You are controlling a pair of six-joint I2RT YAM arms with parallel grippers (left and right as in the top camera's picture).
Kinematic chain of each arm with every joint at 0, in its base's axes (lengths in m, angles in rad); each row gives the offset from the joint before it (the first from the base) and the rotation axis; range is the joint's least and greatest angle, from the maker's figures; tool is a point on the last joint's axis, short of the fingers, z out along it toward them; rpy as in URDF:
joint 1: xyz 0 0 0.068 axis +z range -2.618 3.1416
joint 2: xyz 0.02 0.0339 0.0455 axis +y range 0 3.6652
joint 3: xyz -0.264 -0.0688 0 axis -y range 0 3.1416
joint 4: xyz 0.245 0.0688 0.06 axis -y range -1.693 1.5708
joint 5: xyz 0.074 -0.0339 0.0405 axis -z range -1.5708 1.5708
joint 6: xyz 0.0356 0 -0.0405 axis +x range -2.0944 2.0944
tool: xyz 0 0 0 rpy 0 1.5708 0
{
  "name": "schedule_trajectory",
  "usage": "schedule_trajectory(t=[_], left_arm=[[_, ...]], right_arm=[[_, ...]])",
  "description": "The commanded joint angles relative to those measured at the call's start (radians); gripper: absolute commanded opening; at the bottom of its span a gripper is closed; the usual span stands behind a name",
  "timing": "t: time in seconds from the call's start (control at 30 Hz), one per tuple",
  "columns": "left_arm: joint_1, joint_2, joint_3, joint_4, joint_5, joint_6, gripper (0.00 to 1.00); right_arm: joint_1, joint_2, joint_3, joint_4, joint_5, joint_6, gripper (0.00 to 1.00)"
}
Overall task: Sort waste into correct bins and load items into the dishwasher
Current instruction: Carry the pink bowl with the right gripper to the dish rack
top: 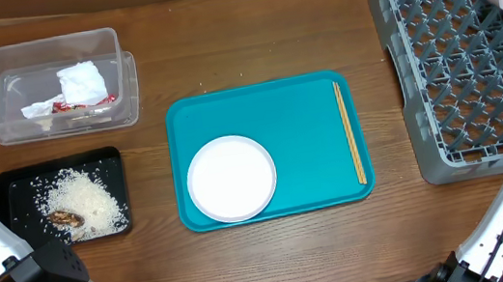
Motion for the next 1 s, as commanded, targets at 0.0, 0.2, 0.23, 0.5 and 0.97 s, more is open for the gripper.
schedule_trajectory(t=[0.0,0.2,0.23,0.5,0.97], left_arm=[[-0.002,0.005,-0.002,0.000,-0.020,-0.010,1.00],[-0.003,0.005,-0.002,0.000,-0.020,-0.010,1.00],[-0.002,0.005,-0.002,0.000,-0.020,-0.010,1.00],[-0.002,0.005,-0.002,0.000,-0.020,-0.010,0.99],[-0.002,0.005,-0.002,0.000,-0.020,-0.010,1.00]], right_arm=[[-0.031,0.002,0.007,-0.019,-0.053,0.009,0.04],[-0.086,0.003,0.007,-0.060,-0.050,-0.010,0.04],[-0.096,0.003,0.007,-0.073,-0.041,-0.010,0.04],[-0.145,0.003,0.007,-0.192,0.085,-0.044,0.04],[-0.154,-0.109,0.011,-0.271,0.318,-0.031,0.24]])
